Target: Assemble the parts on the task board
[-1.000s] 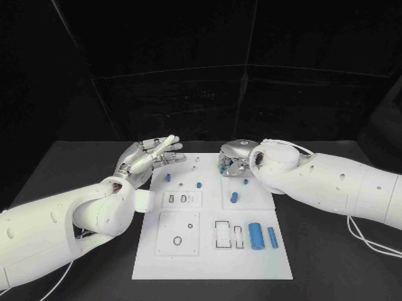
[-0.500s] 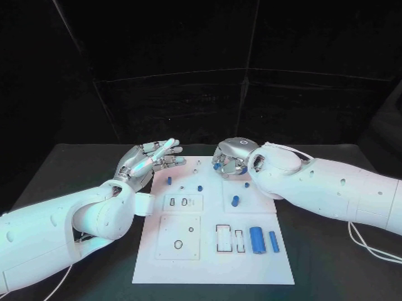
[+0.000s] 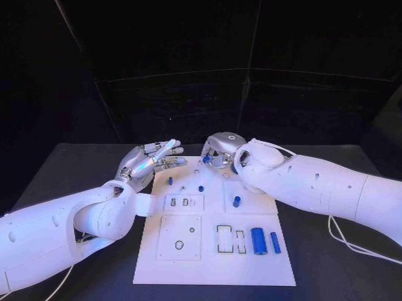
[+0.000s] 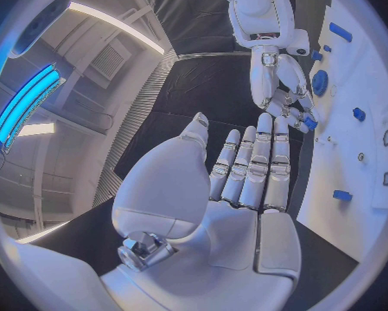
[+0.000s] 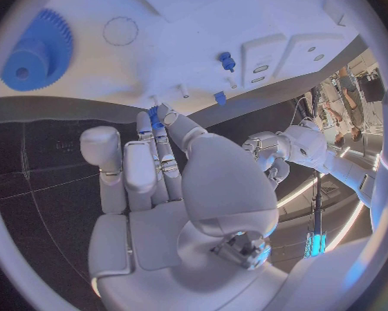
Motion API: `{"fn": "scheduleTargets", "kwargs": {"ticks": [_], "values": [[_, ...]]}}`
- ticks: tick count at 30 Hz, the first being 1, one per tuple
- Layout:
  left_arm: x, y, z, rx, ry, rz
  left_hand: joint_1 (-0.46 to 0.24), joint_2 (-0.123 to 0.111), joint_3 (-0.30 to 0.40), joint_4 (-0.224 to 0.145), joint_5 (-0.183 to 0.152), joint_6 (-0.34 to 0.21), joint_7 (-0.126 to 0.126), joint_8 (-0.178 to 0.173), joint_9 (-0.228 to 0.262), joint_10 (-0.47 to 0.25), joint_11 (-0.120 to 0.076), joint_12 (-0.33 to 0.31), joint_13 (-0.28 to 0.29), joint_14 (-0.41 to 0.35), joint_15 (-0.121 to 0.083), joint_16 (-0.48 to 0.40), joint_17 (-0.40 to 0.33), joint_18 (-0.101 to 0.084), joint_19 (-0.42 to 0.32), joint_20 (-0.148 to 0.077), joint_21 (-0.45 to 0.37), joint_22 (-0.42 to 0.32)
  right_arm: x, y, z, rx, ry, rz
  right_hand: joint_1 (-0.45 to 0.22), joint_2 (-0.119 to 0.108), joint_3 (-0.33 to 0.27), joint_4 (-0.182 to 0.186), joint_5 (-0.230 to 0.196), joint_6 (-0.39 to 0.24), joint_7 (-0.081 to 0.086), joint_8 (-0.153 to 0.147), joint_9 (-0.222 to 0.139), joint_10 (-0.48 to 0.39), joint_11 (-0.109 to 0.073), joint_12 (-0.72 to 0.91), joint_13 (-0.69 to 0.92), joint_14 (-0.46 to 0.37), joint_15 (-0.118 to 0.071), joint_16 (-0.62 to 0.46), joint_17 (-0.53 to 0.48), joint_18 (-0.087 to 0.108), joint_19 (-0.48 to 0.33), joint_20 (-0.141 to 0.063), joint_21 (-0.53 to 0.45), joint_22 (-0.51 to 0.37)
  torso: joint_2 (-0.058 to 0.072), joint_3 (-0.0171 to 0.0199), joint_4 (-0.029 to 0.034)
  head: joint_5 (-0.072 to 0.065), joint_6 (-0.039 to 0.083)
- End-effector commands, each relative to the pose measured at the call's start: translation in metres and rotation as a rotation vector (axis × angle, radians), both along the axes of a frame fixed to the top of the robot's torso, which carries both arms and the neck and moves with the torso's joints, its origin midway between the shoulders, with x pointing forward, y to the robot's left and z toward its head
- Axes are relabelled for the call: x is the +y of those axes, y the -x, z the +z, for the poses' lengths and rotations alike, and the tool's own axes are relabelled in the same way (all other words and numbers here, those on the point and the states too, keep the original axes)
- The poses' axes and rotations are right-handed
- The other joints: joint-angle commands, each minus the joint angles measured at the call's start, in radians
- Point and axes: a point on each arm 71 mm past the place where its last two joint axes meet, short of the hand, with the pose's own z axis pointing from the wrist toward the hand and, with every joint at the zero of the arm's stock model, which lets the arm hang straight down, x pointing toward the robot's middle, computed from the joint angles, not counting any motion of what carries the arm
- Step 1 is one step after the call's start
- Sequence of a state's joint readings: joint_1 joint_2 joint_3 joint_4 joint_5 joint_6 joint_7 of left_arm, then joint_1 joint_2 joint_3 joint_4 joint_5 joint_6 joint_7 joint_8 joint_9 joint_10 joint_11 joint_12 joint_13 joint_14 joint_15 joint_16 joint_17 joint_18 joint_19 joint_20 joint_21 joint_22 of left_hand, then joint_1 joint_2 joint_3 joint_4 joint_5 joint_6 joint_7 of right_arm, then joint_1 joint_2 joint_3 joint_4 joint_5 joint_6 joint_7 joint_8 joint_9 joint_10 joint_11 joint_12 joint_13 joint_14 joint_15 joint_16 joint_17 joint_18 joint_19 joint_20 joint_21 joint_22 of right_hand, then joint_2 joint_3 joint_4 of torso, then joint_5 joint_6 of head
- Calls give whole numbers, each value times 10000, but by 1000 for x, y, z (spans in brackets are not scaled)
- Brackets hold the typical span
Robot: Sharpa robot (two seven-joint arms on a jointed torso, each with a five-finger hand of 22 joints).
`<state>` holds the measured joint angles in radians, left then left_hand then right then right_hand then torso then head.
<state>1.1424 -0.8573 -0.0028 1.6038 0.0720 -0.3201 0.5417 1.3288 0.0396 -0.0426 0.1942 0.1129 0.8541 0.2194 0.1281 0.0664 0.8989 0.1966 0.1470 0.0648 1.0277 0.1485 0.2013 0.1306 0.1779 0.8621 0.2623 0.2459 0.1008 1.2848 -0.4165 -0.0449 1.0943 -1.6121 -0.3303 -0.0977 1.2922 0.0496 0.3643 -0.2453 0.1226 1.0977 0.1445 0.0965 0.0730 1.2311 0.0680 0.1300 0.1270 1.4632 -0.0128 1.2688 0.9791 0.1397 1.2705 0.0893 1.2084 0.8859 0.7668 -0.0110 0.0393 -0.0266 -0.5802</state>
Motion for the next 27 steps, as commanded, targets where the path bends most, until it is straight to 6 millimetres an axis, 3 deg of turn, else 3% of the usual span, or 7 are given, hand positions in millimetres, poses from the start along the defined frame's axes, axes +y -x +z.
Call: {"fn": "scheduleTargets", "kwargs": {"ticks": [1, 19, 27], "values": [[-2, 0, 2, -62, 74, -120, 104, -28, 9, -42, -27, 84, 307, -34, -14, 66, 37, -52, -15, 34, 17, -45, 14, 57, 51, -16, 0, -8, 4, -3, 3, -144, -125, 84, 10, -90, 36, 6, -18, -18, 37, -36, 63, -11, 14, -29, 13, 236, -31, 60, 11, -99, -54, -21, 45, 16, 39, -9, 12, -7, -8], [-4, 1, 5, -94, 88, -167, 119, -26, 7, -57, -27, 87, 305, -39, -14, 68, 36, -57, -14, 33, 18, -58, 15, 57, 50, -15, -7, -15, 16, -13, -3, 296, 322, -15, -31, -139, 44, 42, -39, -38, 43, -62, 57, -27, 21, -54, 16, 230, -24, 57, -11, -97, -71, -13, 48, 8, 79, -33, 39, 18, -51], [-3, 0, 5, -88, 79, -158, 123, -24, 6, -62, -27, 88, 304, -41, -14, 69, 36, -58, -14, 33, 18, -62, 15, 57, 50, -15, -10, -17, 17, -14, -5, 550, 524, -77, -46, -151, 50, 60, -47, -49, 47, -74, 54, -36, 25, -65, 18, 227, -20, 56, -21, -94, -83, -9, 44, -3, 85, -22, 27, 54, -76]]}}
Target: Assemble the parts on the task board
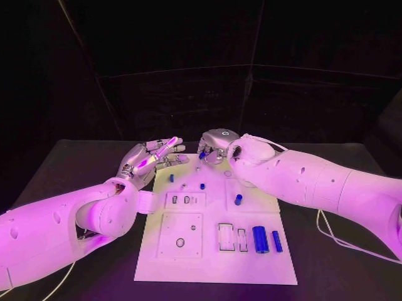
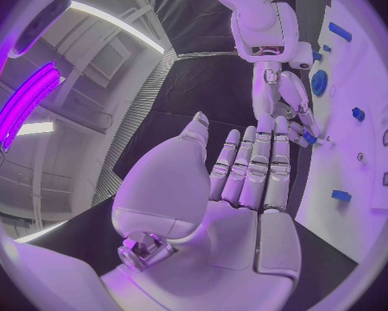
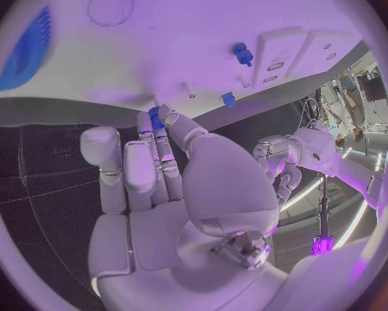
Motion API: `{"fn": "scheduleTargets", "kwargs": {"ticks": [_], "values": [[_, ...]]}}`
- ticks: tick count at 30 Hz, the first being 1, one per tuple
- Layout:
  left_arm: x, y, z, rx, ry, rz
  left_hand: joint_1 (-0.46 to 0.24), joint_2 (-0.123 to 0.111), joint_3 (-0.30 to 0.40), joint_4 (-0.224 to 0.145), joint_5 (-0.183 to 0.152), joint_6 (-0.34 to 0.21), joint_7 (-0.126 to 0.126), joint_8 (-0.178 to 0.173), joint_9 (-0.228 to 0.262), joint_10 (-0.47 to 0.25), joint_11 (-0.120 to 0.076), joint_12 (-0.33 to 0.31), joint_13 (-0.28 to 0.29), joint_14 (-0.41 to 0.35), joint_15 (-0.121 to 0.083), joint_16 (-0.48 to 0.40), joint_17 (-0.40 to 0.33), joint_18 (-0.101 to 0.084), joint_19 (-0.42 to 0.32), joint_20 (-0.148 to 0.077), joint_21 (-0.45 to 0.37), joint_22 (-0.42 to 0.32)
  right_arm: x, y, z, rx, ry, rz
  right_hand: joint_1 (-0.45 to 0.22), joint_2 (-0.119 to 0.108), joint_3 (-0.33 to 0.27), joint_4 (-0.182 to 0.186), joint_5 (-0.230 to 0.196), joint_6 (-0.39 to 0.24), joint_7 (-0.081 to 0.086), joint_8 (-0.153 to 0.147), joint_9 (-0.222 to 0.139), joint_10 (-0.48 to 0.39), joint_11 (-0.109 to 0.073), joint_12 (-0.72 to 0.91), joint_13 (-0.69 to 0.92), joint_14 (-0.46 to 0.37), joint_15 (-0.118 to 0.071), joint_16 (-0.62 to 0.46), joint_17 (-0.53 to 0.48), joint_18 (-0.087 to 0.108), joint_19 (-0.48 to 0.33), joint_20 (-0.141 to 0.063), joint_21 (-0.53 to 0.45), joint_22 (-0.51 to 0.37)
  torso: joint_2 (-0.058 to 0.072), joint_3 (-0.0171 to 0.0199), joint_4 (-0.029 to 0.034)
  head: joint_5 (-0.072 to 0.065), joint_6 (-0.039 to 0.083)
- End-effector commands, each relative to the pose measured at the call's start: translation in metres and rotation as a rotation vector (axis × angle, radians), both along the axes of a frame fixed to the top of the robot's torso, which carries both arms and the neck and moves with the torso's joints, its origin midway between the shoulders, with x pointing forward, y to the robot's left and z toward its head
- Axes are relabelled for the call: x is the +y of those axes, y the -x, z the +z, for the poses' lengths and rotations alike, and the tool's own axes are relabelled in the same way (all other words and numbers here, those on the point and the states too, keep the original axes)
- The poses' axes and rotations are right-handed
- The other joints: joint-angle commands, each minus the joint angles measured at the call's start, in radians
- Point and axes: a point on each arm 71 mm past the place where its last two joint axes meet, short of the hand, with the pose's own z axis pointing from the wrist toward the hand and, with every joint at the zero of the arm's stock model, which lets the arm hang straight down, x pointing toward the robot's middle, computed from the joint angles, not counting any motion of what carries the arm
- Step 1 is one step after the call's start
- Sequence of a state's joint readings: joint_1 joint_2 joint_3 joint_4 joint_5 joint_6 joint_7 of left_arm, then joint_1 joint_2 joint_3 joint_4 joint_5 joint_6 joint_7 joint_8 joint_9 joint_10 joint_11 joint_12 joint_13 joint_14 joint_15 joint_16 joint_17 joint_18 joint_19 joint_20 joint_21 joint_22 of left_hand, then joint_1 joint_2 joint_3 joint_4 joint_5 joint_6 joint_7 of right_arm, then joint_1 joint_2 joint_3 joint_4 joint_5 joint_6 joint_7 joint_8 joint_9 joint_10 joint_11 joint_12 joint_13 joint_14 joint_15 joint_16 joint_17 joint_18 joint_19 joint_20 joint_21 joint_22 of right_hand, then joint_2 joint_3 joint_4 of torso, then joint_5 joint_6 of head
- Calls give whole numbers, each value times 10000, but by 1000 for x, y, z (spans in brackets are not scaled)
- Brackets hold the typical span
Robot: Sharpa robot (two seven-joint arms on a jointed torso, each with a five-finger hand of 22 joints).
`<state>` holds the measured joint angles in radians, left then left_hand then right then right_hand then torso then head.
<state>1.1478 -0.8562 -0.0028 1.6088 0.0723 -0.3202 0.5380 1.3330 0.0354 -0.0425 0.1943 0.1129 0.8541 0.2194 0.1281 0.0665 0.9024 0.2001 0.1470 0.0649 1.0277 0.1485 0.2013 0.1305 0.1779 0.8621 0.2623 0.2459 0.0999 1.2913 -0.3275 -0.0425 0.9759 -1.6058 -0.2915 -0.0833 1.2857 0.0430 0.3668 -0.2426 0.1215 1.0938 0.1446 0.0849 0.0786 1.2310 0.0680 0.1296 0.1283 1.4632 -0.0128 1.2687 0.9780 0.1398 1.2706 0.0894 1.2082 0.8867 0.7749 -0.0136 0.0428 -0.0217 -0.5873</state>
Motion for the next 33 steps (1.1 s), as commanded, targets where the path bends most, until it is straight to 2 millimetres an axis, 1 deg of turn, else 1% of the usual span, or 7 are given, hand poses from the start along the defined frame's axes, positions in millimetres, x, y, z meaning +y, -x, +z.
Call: {"fn": "scheduleTargets", "kwargs": {"ticks": [1, 14, 16, 22, 27, 33], "values": [[-1, 0, 2, -67, 63, -95, 81, 18, 6, -63, -27, 88, 305, -41, -14, 34, 1, -59, -15, 33, 18, -63, 16, 57, 51, -15, -10, -8, 1, 0, -4, 374, 279, 29, 20, -86, 25, 33, -37, -10, 46, 41, -3, -36, 25, -62, 4, 227, -21, 57, -10, -95, -83, -9, 47, -11, 6, 2, -10, 14, -10], [-1, 0, 2, -60, 61, -101, 85, 19, 4, -67, -28, 89, 305, -43, -14, 34, 2, -61, -15, 33, 19, -68, 16, 57, 51, -15, -13, -11, 6, 0, -5, 430, 360, 18, -56, -187, 59, 131, -72, -112, 86, -48, -26, -143, 68, -157, 0, 196, 13, 19, -114, -85, -149, 19, 30, -60, 14, 5, 9, -15, -13], [-1, 0, 2, -59, 59, -97, 85, 19, 4, -67, -28, 89, 305, -43, -14, 34, 2, -61, -15, 33, 19, -68, 16, 57, 51, -15, -13, -11, 6, 0, -5, 428, 367, 22, -56, -187, 59, 131, -72, -112, 86, -48, -26, -143, 68, -157, 0, 196, 13, 19, -114, -85, -149, 19, 30, -60, 18, 7, 8, -19, -14], [0, -1, 1, -60, 43, -62, 85, 19, 4, -67, -28, 89, 305, -43, -14, 34, 2, -61, -15, 33, 19, -68, 16, 57, 51, -15, -13, -11, 4, 1, -4, 356, 351, -16, -55, -188, 61, 133, -72, -113, 86, -50, -27, -144, 68, -158, 1, 195, 14, 19, -114, -85, -150, 20, 30, -61, 18, 6, -22, -5, -17], [1, -1, 1, -57, 34, -46, 93, 25, 0, -77, -28, 92, 305, -48, -14, 35, 2, -66, -15, 32, 20, -81, 17, 57, 51, -14, -20, -18, 3, 1, -3, 200, 239, -22, -65, -251, 91, 161, -36, -142, 99, -80, -32, -236, 95, -226, -12, 160, 35, -53, -260, -69, -208, 38, -9, -141, 24, 9, -4, -17, -13], [1, -2, 1, -53, 27, -34, 96, 27, 0, -79, -28, 93, 305, -50, -14, 35, 2, -67, -15, 31, 21, -84, 17, 57, 50, -13, -22, -19, 3, 2, -2, 48, 154, -27, -66, -266, 99, 167, -26, -147, 102, -85, -32, -253, 100, -239, -14, 156, 39, -58, -271, -68, -216, 43, -12, -147, 28, 13, 5, -16, -9]]}}
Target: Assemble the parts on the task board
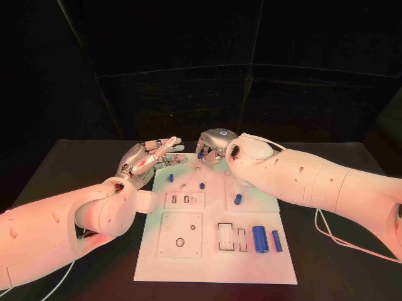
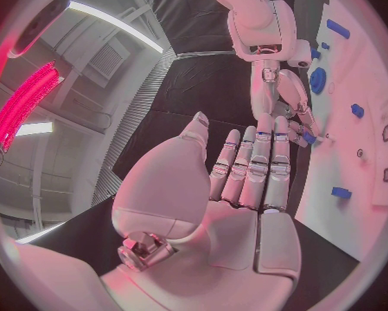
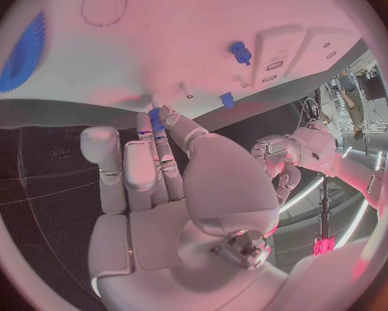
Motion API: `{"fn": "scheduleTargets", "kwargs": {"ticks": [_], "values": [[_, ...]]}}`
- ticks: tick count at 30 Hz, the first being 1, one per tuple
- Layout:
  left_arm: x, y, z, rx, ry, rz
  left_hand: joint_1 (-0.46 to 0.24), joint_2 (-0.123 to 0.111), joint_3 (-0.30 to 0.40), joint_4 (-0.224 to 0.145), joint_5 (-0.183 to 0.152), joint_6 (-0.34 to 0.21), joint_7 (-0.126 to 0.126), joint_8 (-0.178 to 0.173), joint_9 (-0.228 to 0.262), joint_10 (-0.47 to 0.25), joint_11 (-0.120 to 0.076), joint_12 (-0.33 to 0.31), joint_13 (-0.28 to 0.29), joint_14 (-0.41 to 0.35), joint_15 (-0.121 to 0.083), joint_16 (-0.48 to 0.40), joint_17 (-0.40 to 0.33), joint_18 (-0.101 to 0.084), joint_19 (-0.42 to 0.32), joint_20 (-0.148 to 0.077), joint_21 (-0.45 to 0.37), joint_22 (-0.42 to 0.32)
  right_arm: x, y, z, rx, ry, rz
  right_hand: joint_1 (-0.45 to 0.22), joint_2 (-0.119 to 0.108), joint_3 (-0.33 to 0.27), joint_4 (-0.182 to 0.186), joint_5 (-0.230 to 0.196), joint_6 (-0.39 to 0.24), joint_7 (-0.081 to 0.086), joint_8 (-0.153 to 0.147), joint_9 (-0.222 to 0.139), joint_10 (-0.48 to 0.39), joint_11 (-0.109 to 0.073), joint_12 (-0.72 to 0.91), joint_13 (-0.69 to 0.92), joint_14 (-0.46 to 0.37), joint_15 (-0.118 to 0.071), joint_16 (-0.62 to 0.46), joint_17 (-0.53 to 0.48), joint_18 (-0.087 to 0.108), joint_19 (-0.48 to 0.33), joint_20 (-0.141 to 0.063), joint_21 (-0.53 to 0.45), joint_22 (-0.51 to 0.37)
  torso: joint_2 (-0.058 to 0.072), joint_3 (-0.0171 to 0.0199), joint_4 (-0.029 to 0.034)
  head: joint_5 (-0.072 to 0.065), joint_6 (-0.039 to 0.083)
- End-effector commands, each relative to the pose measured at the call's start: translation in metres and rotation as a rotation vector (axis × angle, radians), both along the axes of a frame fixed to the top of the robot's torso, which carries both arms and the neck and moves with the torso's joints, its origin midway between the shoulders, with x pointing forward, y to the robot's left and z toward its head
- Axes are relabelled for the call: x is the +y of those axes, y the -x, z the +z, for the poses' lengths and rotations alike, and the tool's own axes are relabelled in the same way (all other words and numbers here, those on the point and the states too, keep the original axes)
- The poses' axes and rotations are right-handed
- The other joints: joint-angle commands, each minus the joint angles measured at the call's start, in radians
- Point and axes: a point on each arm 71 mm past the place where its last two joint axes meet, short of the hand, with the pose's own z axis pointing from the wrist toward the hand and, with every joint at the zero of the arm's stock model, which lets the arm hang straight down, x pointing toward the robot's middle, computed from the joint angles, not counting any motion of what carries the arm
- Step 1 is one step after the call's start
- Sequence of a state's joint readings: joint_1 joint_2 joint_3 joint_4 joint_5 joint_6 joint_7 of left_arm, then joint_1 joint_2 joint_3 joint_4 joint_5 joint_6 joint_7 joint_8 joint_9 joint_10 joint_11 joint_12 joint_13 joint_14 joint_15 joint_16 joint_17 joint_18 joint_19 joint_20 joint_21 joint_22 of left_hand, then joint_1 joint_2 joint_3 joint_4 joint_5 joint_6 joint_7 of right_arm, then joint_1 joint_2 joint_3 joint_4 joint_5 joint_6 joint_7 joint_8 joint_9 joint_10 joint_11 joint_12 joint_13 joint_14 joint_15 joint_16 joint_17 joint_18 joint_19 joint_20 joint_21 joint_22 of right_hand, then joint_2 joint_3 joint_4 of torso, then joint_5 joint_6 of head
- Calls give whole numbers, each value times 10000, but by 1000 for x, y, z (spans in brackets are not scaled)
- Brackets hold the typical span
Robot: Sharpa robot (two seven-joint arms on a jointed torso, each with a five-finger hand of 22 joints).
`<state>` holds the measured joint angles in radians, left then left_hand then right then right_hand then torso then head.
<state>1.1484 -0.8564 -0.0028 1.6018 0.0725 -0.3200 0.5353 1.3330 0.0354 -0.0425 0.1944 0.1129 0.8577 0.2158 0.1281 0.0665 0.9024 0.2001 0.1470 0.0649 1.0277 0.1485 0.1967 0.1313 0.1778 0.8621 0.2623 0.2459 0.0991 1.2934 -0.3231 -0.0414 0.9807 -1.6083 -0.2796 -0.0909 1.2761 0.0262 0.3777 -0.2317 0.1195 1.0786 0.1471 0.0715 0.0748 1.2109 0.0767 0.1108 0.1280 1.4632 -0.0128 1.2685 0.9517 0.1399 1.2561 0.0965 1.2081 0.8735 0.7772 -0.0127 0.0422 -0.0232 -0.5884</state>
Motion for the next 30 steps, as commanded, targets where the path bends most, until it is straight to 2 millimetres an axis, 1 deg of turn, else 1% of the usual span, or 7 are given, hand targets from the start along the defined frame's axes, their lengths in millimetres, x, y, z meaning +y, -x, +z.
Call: {"fn": "scheduleTargets", "kwargs": {"ticks": [1, 7, 12, 15, 18, 30], "values": [[-1, 0, 2, -72, 63, -91, 96, 27, 0, -80, -28, 57, 341, -50, -14, 35, 3, -67, -15, 31, 21, -38, 9, 57, 50, -13, -22, -11, -1, 1, -3, -30, 91, -60, 24, -115, -8, 63, -4, 3, 79, 46, 6, -60, 17, -58, -12, 154, 42, -57, -11, -71, -69, -26, -3, -2, 5, 4, 11, -1, 2], [0, 0, 1, -38, 52, -104, 96, 27, 0, -80, -28, 57, 341, -50, -14, 35, 3, -67, -15, 31, 21, -38, 9, 57, 50, -13, -22, -11, -3, 1, -2, -122, 50, -122, -10, -171, -14, 91, -6, -4, 87, 36, 5, -69, 26, -72, -11, 150, 51, -57, -17, -69, -79, -15, -3, -6, 6, -6, -14, 15, -5], [0, -1, 1, -25, 49, -111, 100, 31, -1, -85, -28, 58, 341, -52, -14, 36, 3, -70, -15, 29, 22, -45, 9, 57, 50, -13, -26, -14, -3, 1, -1, -155, 37, -166, -17, -183, -15, 97, -6, -7, 88, 33, 5, -73, 28, -76, -11, 150, 53, -56, -17, -69, -81, -14, -3, -7, 7, -4, 9, 16, -16], [0, -1, 1, -22, 44, -105, 100, 31, -1, -85, -28, 58, 341, -52, -14, 36, 3, -70, -15, 29, 22, -45, 9, 57, 50, -13, -26, -14, -4, 2, -1, -180, 33, -179, -22, -190, -16, 101, -6, -9, 89, 31, 5, -76, 30, -79, -11, 150, 54, -56, -17, -69, -82, -12, -3, -7, 9, -7, 11, 47, -18], [1, -1, 1, -19, 38, -94, 103, 33, -2, -88, -28, 58, 341, -54, -15, 35, 3, -72, -15, 26, 23, -50, 8, 57, 49, -12, -29, -17, -3, 2, -1, -177, 37, -165, -31, -205, -18, 109, -6, -10, 90, 29, 5, -78, 31, -82, -11, 148, 56, -61, -29, -69, -82, -10, 1, -3, 12, -6, 18, 21, -28], [2, -1, 1, -17, 28, -76, 103, 33, -2, -88, -28, 58, 341, -54, -15, 35, 3, -72, -15, 26, 23, -50, 8, 57, 49, -12, -29, -17, -4, 3, -1, -182, 43, -164, -47, -232, -24, 122, -6, -12, 91, 26, 5, -80, 33, -87, -10, 146, 59, -62, -34, -67, -89, -6, -3, -12, 9, -9, 12, 2, -39]]}}
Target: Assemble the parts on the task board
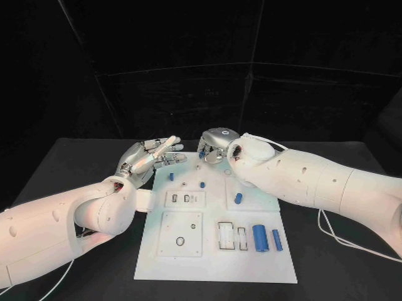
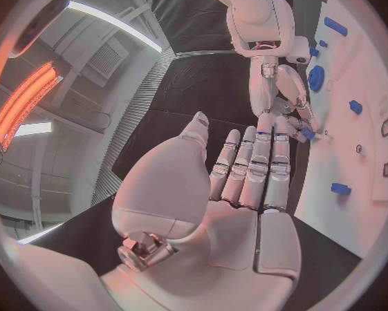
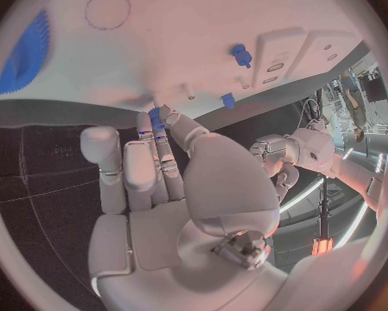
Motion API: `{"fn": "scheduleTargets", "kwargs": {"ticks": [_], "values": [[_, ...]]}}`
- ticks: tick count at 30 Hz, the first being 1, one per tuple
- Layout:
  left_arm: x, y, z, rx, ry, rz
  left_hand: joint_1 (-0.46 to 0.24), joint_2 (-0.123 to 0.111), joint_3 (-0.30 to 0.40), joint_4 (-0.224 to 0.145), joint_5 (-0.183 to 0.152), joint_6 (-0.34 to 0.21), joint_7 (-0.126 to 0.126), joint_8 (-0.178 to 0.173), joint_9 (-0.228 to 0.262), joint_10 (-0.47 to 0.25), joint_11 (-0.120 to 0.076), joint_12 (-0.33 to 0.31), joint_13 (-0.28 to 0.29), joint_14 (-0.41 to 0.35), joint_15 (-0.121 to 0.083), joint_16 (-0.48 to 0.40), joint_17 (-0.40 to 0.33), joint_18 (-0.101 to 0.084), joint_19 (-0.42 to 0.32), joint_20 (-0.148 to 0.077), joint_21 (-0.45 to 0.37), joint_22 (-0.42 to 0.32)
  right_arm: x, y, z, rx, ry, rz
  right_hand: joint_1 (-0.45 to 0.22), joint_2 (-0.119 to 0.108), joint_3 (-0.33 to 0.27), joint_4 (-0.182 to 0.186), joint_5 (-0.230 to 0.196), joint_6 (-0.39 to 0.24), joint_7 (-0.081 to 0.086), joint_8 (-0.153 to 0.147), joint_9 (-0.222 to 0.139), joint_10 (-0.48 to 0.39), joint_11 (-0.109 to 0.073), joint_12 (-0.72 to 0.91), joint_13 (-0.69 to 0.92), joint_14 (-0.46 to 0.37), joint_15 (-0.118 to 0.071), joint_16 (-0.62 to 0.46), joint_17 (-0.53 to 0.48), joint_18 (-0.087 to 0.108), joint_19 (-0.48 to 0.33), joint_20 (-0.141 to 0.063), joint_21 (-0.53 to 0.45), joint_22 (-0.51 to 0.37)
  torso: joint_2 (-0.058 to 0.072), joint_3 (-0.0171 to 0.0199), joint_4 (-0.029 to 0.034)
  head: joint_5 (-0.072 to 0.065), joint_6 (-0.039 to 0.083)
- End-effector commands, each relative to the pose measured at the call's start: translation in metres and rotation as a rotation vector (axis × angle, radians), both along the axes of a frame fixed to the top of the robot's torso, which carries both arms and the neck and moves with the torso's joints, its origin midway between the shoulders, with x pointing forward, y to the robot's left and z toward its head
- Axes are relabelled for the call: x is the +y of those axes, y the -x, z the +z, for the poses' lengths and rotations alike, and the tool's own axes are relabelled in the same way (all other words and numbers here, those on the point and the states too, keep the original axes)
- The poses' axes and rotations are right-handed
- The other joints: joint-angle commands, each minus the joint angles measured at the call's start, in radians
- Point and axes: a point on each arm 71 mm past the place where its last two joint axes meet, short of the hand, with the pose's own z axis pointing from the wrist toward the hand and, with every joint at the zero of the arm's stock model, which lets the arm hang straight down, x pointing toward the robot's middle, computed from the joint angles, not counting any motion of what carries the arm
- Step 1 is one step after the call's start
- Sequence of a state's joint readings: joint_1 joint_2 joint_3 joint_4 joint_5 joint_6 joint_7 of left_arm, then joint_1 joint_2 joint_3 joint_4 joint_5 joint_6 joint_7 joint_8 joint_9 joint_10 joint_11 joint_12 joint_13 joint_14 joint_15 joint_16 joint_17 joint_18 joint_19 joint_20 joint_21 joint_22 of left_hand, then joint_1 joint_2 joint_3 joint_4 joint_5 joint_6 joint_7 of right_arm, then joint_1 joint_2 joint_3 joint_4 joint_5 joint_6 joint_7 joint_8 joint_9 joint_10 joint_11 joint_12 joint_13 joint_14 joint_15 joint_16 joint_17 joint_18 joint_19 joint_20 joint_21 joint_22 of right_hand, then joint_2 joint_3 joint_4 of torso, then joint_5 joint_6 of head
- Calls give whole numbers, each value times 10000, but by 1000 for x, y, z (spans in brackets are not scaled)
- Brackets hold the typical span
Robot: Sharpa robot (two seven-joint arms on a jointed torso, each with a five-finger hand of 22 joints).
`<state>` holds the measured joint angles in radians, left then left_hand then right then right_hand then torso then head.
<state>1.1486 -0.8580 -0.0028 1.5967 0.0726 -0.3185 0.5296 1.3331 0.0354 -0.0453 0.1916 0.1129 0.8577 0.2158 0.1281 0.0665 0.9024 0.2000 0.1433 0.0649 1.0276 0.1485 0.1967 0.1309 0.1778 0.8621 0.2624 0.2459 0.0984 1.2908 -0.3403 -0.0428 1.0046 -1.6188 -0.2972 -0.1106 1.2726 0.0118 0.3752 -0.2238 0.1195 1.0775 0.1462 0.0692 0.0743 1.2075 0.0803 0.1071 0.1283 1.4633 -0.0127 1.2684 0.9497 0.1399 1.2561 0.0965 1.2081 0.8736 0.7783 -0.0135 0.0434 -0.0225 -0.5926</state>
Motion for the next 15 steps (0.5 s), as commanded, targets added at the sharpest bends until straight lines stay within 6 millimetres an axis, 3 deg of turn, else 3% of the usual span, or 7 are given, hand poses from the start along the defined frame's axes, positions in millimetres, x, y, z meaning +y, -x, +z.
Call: {"fn": "scheduleTargets", "kwargs": {"ticks": [1, 15], "values": [[-1, 0, 2, -66, 67, -109, 103, 33, 26, -60, -28, 59, 340, -55, -14, 35, 3, -34, -15, 26, 23, -50, 12, 57, 49, -12, -29, -10, -1, 0, -1, -39, 74, -42, -18, -97, 0, 50, -6, -2, 100, 47, 10, -48, -2, -52, -13, 145, 60, -63, -18, -67, -90, -4, -1, -11, -1, -2, 2, -8, 3], [0, -1, 1, -59, 54, -88, 111, 40, 21, -70, -29, 59, 339, -62, -15, 33, 4, -42, -16, 17, 26, -69, 10, 56, 46, -10, -39, -19, 0, 3, 0, -68, 31, 54, -30, -110, -3, 61, -5, -1, 100, 47, 11, -49, -1, -56, -12, 144, 62, -63, -22, -67, -92, -2, -1, -12, 6, -7, 3, -8, -5]]}}
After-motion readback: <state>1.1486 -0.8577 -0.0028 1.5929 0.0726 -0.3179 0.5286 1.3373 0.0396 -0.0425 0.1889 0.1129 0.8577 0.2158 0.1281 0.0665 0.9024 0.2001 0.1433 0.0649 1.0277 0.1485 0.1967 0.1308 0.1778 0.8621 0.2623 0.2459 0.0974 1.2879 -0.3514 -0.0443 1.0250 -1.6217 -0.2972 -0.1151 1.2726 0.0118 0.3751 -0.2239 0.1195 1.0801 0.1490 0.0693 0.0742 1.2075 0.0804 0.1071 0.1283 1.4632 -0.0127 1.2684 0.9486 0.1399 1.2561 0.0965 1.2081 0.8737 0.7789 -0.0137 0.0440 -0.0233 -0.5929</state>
